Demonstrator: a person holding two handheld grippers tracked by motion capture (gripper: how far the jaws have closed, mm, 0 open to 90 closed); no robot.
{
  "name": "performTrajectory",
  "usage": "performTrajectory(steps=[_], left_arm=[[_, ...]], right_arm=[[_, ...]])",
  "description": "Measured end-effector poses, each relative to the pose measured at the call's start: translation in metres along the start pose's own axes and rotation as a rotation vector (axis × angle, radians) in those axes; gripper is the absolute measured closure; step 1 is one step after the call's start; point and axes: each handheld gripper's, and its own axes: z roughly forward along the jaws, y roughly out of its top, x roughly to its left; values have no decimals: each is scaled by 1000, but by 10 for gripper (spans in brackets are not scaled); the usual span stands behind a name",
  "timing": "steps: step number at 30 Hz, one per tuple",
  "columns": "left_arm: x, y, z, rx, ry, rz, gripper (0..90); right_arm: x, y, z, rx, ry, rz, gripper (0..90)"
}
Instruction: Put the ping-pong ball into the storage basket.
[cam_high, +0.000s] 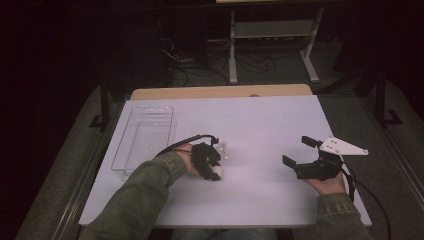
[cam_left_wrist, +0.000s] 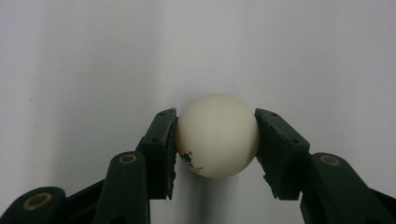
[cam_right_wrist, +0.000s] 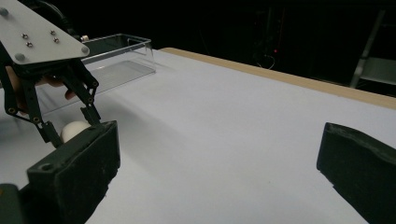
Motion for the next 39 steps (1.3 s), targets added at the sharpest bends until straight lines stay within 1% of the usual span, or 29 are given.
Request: performTrajectory(steps=[5, 8, 10, 13, 17, 19, 21, 27, 32, 35, 37, 39], left_arm=[[-1, 1, -5, -6, -16, -5, 510], [-2, 3, -8, 0, -11, -7, 510], [-1, 3, -11, -14, -13, -16, 511], [0, 5, -19, -22, 0, -19, 511], [0, 8, -30, -21, 10, -9, 511], [-1, 8, -32, -26, 13, -9, 511], [-2, 9, -38, -20, 23, -5, 511], [-4, 10, -46, -4, 24, 0, 511], [-7, 11, -56, -2, 35, 0, 511], [-7, 13, -63, 2, 45, 7, 511], [-8, 14, -65, -1, 44, 5, 511], [-10, 16, -70, 1, 48, 10, 512]], right_arm=[[1, 0, 0, -3, 1, 1, 0], [1, 0, 0, 6, -4, -3, 0], [1, 0, 1, 9, 0, -4, 0], [1, -1, 2, 19, -1, -7, 0], [2, 0, 1, 13, 1, -7, 0], [2, -1, 1, 15, 2, -4, 0], [2, -1, 1, 14, 2, -3, 0], [2, 0, 0, 10, 0, -1, 0], [2, 0, 0, 7, 0, 1, 0], [2, 0, -1, 6, 2, 4, 0], [2, 0, -1, 6, 3, 5, 0], [3, 0, -2, 6, 2, 5, 0]])
